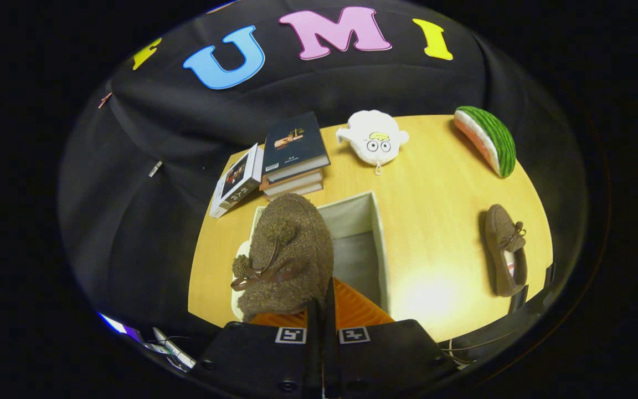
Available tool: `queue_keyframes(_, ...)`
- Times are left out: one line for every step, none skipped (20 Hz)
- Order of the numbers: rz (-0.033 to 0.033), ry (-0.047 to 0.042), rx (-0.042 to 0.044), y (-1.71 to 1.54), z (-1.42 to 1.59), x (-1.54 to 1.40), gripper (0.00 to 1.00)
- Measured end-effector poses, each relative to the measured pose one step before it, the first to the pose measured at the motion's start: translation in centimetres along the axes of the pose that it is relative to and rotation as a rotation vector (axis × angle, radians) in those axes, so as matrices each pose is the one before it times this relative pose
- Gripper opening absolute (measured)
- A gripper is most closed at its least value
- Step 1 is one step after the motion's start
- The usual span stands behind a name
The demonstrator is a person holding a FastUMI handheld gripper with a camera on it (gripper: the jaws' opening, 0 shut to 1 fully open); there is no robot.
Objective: Open the storage box then place both shoes into the box .Put the left shoe in first, then the right shoe, with the right side of both shoes facing outward in a uniform manner.
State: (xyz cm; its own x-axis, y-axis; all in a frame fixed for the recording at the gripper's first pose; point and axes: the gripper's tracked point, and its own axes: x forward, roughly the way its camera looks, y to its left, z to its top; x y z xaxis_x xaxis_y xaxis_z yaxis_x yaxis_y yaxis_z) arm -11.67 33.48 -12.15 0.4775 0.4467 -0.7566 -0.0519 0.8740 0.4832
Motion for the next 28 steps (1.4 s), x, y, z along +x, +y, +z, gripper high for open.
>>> queue_keyframes(-0.01125, 0.00193, -0.00181, 0.344, -0.221, 0.842, 0.07)
queue_keyframes(-0.01386, 0.00039, -0.00516, 0.077, -0.087, 0.732, 0.07)
queue_keyframes(-0.01172, 0.00041, -0.00686, 0.184, -0.158, 0.703, 0.07)
queue_keyframes(-0.00893, 0.00362, 0.00255, 0.144, -0.191, 0.503, 0.07)
queue_keyframes(-0.00454, 0.00366, 0.01450, 0.175, -0.054, 0.483, 0.07)
queue_keyframes(-0.00430, -0.00356, 0.02037, 0.169, 0.150, 0.408, 0.07)
queue_keyframes(-0.01060, -0.00584, 0.01652, 0.044, 0.099, 0.458, 0.07)
queue_keyframes(-0.01352, -0.00148, 0.01282, -0.074, 0.055, 0.558, 0.07)
queue_keyframes(-0.00416, 0.00245, 0.01176, 0.074, -0.077, 0.435, 0.07)
queue_keyframes(-0.00256, 0.00421, 0.00843, 0.268, -0.076, 0.333, 0.07)
queue_keyframes(0.00103, 0.00505, -0.00022, 0.221, -0.205, 0.287, 0.07)
queue_keyframes(0.00085, 0.00830, -0.00451, 0.177, -0.220, 0.363, 0.07)
queue_keyframes(-0.00281, 0.01512, -0.00640, 0.084, -0.432, 0.271, 0.07)
queue_keyframes(-0.00244, 0.01503, 0.00030, 0.021, -0.399, 0.156, 0.07)
queue_keyframes(-0.00251, 0.00498, 0.00613, -0.080, -0.242, 0.263, 0.07)
queue_keyframes(0.00091, 0.00588, 0.00103, -0.037, -0.096, 0.433, 0.07)
queue_keyframes(0.00011, 0.00224, -0.00138, -0.057, -0.065, 0.282, 0.07)
queue_keyframes(0.00057, 0.00797, -0.00011, -0.088, -0.065, 0.177, 0.07)
queue_keyframes(0.00365, 0.01203, 0.00146, 0.059, -0.141, 0.240, 0.07)
queue_keyframes(-0.00006, 0.00769, -0.00130, 0.016, -0.029, 0.003, 0.07)
queue_keyframes(0.00174, 0.00480, -0.01010, -0.030, -0.030, 0.115, 0.07)
queue_keyframes(0.00810, 0.00427, -0.00882, 0.165, -0.130, 0.196, 0.08)
queue_keyframes(0.01227, 0.01186, -0.01124, 0.387, -0.187, 0.094, 0.10)
queue_keyframes(0.01510, 0.01218, -0.01364, 0.273, -0.303, 0.015, 0.13)
queue_keyframes(0.01746, 0.00579, -0.00870, 0.323, -0.097, 0.040, 0.19)
queue_keyframes(0.02023, 0.00607, -0.00819, 0.438, -0.154, 0.124, 0.28)
queue_keyframes(0.02234, 0.02714, -0.01900, 0.433, -0.625, -0.035, 0.37)
queue_keyframes(0.03255, 0.01985, -0.01600, 0.648, -0.497, -0.258, 0.52)
